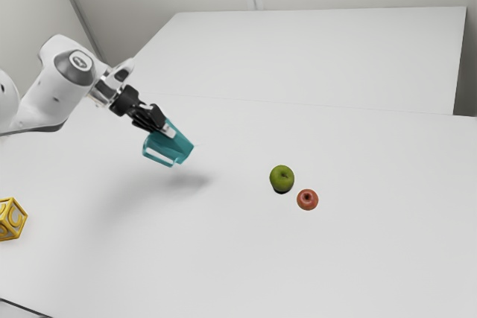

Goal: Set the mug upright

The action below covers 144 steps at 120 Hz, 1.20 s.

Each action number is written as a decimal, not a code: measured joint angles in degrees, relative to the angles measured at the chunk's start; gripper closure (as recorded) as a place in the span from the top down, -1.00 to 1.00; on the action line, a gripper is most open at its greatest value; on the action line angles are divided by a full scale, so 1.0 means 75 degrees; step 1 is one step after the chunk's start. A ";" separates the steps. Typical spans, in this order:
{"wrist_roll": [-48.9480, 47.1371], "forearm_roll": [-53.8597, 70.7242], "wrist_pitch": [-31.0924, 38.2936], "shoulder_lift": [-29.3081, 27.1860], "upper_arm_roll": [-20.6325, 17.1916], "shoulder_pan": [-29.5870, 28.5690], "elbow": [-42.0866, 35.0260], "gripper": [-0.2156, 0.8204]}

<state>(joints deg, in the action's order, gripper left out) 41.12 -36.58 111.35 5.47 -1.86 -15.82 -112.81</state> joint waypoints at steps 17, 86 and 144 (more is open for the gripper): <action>-0.0546 0.1314 -0.0002 -0.0185 -0.0025 0.0238 0.0095 -0.92; -0.2803 0.4727 0.0554 -0.1055 -0.0595 0.0588 -0.0778 -0.92; -0.4243 0.5811 0.2634 -0.1071 -0.0807 0.0684 -0.2173 -0.92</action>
<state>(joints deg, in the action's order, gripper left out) 9.30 7.00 131.11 -2.56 -7.91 -10.69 -129.11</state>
